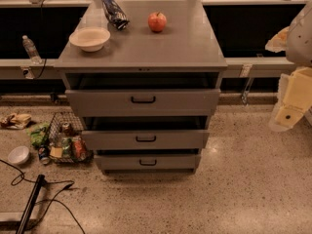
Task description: Place apple into paper bowl
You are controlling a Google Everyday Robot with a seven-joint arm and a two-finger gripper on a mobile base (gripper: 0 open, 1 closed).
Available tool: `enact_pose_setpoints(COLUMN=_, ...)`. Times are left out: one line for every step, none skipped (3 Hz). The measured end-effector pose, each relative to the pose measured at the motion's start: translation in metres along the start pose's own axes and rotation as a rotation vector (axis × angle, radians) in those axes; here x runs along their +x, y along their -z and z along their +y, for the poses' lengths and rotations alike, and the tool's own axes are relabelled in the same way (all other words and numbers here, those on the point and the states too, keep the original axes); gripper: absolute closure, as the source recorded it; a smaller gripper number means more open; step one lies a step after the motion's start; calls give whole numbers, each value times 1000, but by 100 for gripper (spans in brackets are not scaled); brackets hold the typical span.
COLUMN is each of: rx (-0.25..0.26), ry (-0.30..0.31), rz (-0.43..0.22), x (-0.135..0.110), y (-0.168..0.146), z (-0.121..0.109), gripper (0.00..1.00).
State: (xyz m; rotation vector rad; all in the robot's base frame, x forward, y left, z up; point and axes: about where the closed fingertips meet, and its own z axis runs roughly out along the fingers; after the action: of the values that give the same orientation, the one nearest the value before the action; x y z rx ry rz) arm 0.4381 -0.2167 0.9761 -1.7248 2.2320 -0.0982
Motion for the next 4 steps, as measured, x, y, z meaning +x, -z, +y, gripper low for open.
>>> enact_pose_setpoints(rx=0, ry=0, rz=0, x=0, y=0, z=0, gripper=0)
enact_pose_setpoints(rx=-1, ry=-11, rz=-78, x=-16, y=0, z=-14, gripper=0)
enact_pose_setpoints(rx=-9, ry=-76, rz=-441, x=-93, y=-13, z=-88, gripper=0)
enact_pose_setpoints(rx=-36, ry=-166, rz=-743, x=-158, y=-23, z=-128, gripper=0)
